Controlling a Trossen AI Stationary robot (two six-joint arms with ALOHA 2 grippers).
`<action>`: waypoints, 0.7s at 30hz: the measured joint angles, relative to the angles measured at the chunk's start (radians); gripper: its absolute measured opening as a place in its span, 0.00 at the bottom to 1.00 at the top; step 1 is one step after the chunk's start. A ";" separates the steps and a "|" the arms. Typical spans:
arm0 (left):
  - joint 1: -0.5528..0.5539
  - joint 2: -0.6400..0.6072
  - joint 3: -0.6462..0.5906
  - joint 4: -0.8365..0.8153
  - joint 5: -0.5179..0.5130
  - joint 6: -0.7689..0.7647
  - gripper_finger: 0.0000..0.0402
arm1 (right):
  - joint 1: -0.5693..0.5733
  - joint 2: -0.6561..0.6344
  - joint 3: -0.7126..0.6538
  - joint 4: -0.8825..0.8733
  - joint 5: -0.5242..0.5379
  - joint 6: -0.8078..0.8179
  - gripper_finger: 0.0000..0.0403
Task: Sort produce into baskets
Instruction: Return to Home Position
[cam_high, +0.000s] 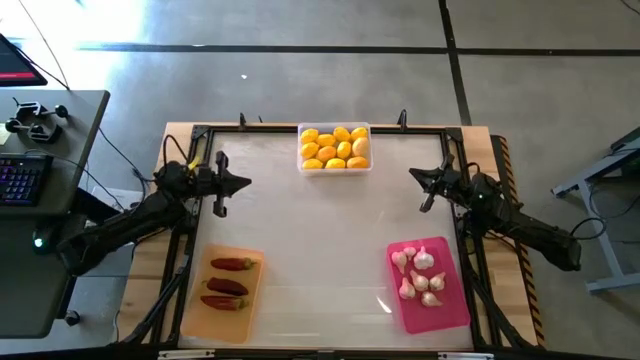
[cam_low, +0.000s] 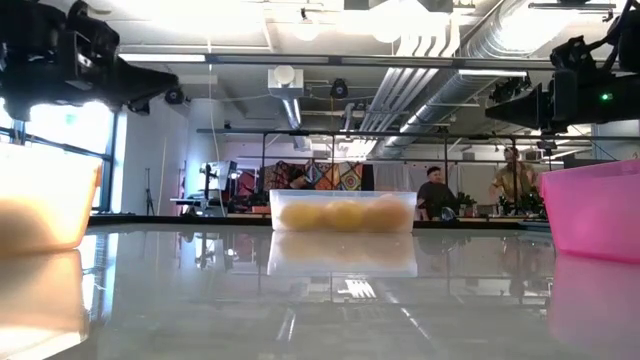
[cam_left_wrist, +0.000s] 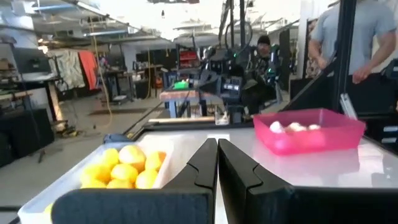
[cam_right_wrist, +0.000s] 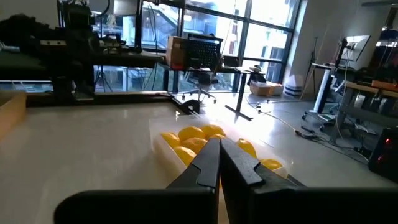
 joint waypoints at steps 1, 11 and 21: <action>0.000 -0.029 0.000 -0.042 -0.006 0.010 0.00 | 0.000 0.000 0.000 0.001 0.000 0.000 0.00; 0.000 -0.294 0.000 -0.276 -0.051 -0.017 0.00 | 0.000 0.000 0.000 0.002 0.027 -0.004 0.00; -0.003 -0.293 0.001 -0.159 -0.117 -0.078 0.00 | 0.000 0.001 0.000 0.000 0.048 -0.012 0.00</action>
